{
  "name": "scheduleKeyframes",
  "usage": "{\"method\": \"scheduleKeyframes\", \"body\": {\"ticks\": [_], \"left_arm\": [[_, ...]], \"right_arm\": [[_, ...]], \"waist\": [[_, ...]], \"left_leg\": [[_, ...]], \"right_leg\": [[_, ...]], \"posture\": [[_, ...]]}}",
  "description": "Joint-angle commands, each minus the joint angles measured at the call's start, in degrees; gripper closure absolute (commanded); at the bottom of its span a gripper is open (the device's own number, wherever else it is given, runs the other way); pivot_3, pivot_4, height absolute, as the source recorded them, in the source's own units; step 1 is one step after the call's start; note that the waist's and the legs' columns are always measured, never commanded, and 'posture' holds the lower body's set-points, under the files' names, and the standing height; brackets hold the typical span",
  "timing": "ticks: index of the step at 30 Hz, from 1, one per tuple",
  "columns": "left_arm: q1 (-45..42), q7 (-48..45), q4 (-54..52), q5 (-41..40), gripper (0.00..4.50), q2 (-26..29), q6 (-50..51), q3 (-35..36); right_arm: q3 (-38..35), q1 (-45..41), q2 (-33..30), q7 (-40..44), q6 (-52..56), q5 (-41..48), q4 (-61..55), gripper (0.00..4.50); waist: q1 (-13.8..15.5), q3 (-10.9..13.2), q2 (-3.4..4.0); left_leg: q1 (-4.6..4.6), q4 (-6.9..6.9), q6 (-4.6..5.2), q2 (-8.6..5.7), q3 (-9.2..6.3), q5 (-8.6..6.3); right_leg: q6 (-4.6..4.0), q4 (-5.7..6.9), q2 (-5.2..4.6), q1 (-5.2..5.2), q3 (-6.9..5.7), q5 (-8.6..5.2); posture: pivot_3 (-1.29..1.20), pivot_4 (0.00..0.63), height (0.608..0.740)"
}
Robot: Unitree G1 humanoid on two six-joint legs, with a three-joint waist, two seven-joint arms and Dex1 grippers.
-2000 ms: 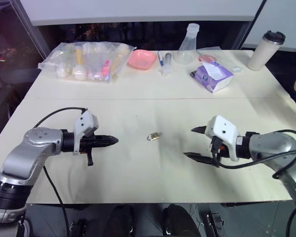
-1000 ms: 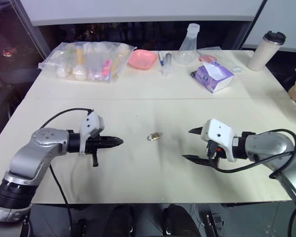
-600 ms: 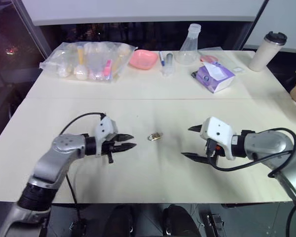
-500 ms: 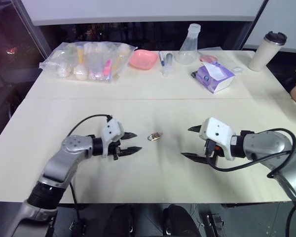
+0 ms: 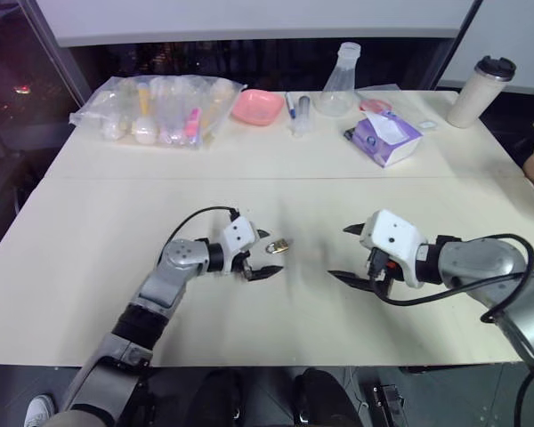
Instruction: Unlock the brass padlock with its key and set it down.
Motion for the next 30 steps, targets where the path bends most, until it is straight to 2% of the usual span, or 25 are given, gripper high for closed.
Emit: {"method": "scheduleKeyframes", "body": {"ticks": [1, 11, 12, 13, 14, 18, 19, 20, 26, 30], "left_arm": [[-2.6, 2.4, 3.7, 2.8, 0.03, -2.3, -3.5, -0.6], [-4.8, 4.1, 10.5, 6.5, 0.03, -5.4, -8.1, -1.2], [-4.7, 4.0, 10.6, 6.6, 0.56, -5.3, -8.2, -1.3], [-4.6, 4.0, 10.7, 6.9, 0.80, -5.2, -8.4, -1.4], [-4.5, 4.1, 10.7, 7.1, 1.24, -5.2, -8.5, -1.5], [-3.8, 3.4, 9.9, 7.0, 3.16, -4.8, -8.0, -2.0], [-3.7, 3.2, 9.6, 6.9, 3.56, -4.7, -7.9, -2.0], [-3.5, 3.0, 9.2, 6.8, 3.75, -4.5, -7.6, -2.0], [-5.2, -3.2, 5.9, 3.0, 3.75, 0.4, -5.1, 0.8], [-7.2, -14.7, 1.7, -4.6, 3.75, 5.6, -1.8, 3.4]], "right_arm": [[-2.4, 0.8, 0.3, -1.4, 0.6, 0.3, -3.5, 0.00], [-3.2, 1.9, 0.2, -3.1, 2.2, 0.4, -5.4, 0.00], [-3.2, 1.9, 0.2, -3.1, 2.2, 0.4, -5.4, 0.00], [-3.2, 1.9, 0.2, -3.1, 2.3, 0.5, -5.4, 0.00], [-3.2, 1.9, 0.2, -3.1, 2.2, 0.4, -5.4, 0.00], [-3.0, 1.7, 0.1, -3.1, 2.1, 0.4, -5.3, 0.00], [-2.9, 1.6, 0.1, -3.0, 2.1, 0.4, -5.3, 0.00], [-2.7, 1.4, 0.2, -3.0, 2.0, 0.4, -5.1, 0.00], [-0.1, -1.4, 1.0, -3.2, -0.3, -1.4, -3.6, 0.00], [3.5, -3.9, 2.0, -3.2, -5.2, -5.2, -1.6, 0.00]], "waist": [[0.4, 0.0, 0.00], [1.3, 0.0, -0.02], [1.2, 0.0, -0.01], [1.2, 0.0, -0.01], [1.2, 0.0, -0.02], [1.2, 0.0, -0.01], [1.2, 0.0, -0.01], [1.1, 0.0, -0.01], [0.3, 0.0, -0.01], [-0.3, 0.0, 0.00]], "left_leg": [[0.00, 0.01, 0.00, 0.00, 0.00, 0.00], [0.03, 0.10, 0.01, -0.02, 0.00, 0.00], [0.04, 0.10, 0.01, -0.02, 0.00, 0.00], [0.04, 0.10, 0.01, -0.01, -0.01, 0.00], [0.04, 0.09, 0.01, -0.01, -0.01, 0.00], [0.07, 0.10, 0.01, -0.01, -0.01, 0.00], [0.08, 0.10, 0.01, -0.01, -0.01, 0.00], [0.08, 0.10, 0.01, 0.00, -0.01, 0.00], [0.09, 0.06, 0.01, 0.04, -0.01, 0.00], [0.03, 0.03, -0.01, 0.06, -0.02, 0.01]], "right_leg": [[0.00, 0.00, 0.00, 0.02, 0.00, 0.00], [0.08, -0.02, 0.00, 0.10, 0.00, 0.05], [0.08, -0.02, 0.00, 0.11, 0.00, 0.05], [0.08, -0.02, 0.00, 0.11, 0.00, 0.05], [0.08, -0.02, 0.00, 0.11, 0.00, 0.05], [0.08, -0.01, 0.00, 0.13, 0.00, 0.05], [0.08, -0.01, 0.00, 0.13, 0.00, 0.05], [0.08, -0.01, 0.01, 0.13, 0.00, 0.05], [0.08, 0.00, 0.08, 0.09, 0.01, 0.05], [0.08, 0.01, 0.11, 0.01, 0.00, 0.05]], "posture": [[0.00, 0.150, 0.715], [0.00, 0.150, 0.715], [0.00, 0.150, 0.715], [0.00, 0.150, 0.715], [0.00, 0.150, 0.715], [0.00, 0.150, 0.715], [0.00, 0.150, 0.715], [0.00, 0.150, 0.715], [0.00, 0.150, 0.715], [0.00, 0.150, 0.715]]}}
